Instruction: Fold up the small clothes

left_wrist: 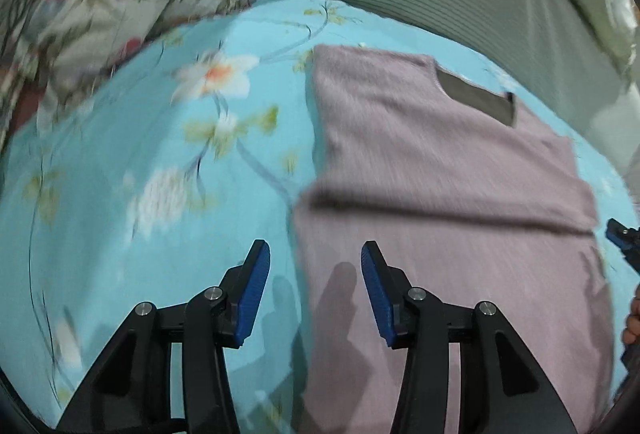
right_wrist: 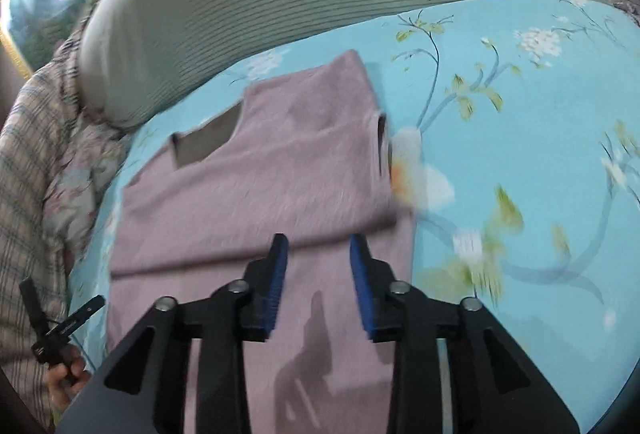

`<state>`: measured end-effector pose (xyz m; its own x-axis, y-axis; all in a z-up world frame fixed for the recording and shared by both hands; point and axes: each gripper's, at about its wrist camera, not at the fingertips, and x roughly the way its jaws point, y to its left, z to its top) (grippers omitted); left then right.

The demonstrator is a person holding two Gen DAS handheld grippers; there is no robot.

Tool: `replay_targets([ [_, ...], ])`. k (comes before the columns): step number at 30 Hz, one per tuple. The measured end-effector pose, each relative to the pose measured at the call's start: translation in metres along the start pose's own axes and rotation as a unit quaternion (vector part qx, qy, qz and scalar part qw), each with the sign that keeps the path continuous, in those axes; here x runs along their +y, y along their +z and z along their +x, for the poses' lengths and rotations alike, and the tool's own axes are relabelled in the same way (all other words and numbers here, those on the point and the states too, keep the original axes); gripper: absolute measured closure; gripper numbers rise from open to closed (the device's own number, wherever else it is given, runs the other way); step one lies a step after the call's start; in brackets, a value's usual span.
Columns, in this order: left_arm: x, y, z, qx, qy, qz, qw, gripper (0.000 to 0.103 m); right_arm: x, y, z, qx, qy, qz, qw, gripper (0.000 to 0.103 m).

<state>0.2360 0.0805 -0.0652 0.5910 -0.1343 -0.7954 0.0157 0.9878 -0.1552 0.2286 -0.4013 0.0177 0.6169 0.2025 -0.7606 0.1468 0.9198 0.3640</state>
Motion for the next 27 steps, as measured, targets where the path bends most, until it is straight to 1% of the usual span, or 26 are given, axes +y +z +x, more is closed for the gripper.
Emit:
replay_targets([
  [3, 0.006, -0.033, -0.021, 0.009, -0.024, 0.0, 0.9997, 0.054, -0.003, -0.03, -0.03, 0.005, 0.019, 0.002, 1.0, 0.068],
  [4, 0.008, -0.043, -0.028, 0.014, -0.031, 0.002, 0.9994, 0.054, -0.005, -0.035, -0.036, 0.005, 0.025, 0.003, 1.0, 0.067],
  [6, 0.011, -0.064, -0.039, 0.024, -0.043, 0.005, 0.9988, 0.053, -0.011, -0.054, -0.053, 0.007, 0.03, 0.003, 1.0, 0.059],
  [7, 0.013, -0.073, -0.043, 0.029, -0.049, 0.006, 0.9983, 0.052, -0.013, -0.062, -0.058, 0.009, 0.031, 0.002, 0.999, 0.058],
  [9, 0.018, -0.094, -0.053, 0.04, -0.073, 0.003, 0.9965, 0.051, -0.02, -0.079, -0.075, 0.014, 0.038, -0.001, 0.999, 0.057],
  [11, 0.021, -0.113, -0.062, 0.053, -0.11, 0.001, 0.9925, 0.045, -0.027, -0.093, -0.09, 0.019, 0.04, -0.005, 0.999, 0.056],
  [13, 0.024, -0.131, -0.073, 0.06, -0.142, 0.006, 0.9881, 0.043, -0.037, -0.108, -0.106, 0.024, 0.04, -0.008, 0.999, 0.056],
  [16, 0.028, -0.153, -0.086, 0.065, -0.162, 0.014, 0.9845, 0.042, -0.053, -0.129, -0.122, 0.045, 0.056, -0.003, 0.997, 0.056],
  [19, 0.034, -0.171, -0.096, 0.069, -0.181, 0.012, 0.981, 0.041, -0.063, -0.15, -0.126, 0.084, 0.061, -0.006, 0.995, 0.056],
  [20, 0.035, -0.176, -0.098, 0.073, -0.185, 0.015, 0.9799, 0.041, -0.063, -0.156, -0.128, 0.09, 0.069, -0.01, 0.993, 0.056],
  [21, 0.036, -0.181, -0.099, 0.079, -0.19, 0.017, 0.9785, 0.041, -0.062, -0.163, -0.13, 0.098, 0.089, -0.015, 0.991, 0.056],
  [23, 0.036, -0.19, -0.099, 0.094, -0.195, 0.021, 0.976, 0.041, -0.057, -0.172, -0.134, 0.111, 0.114, -0.027, 0.987, 0.056],
  [27, 0.037, -0.209, -0.095, 0.124, -0.203, 0.038, 0.9705, 0.042, -0.047, -0.185, -0.138, 0.124, 0.137, -0.066, 0.981, 0.056],
])
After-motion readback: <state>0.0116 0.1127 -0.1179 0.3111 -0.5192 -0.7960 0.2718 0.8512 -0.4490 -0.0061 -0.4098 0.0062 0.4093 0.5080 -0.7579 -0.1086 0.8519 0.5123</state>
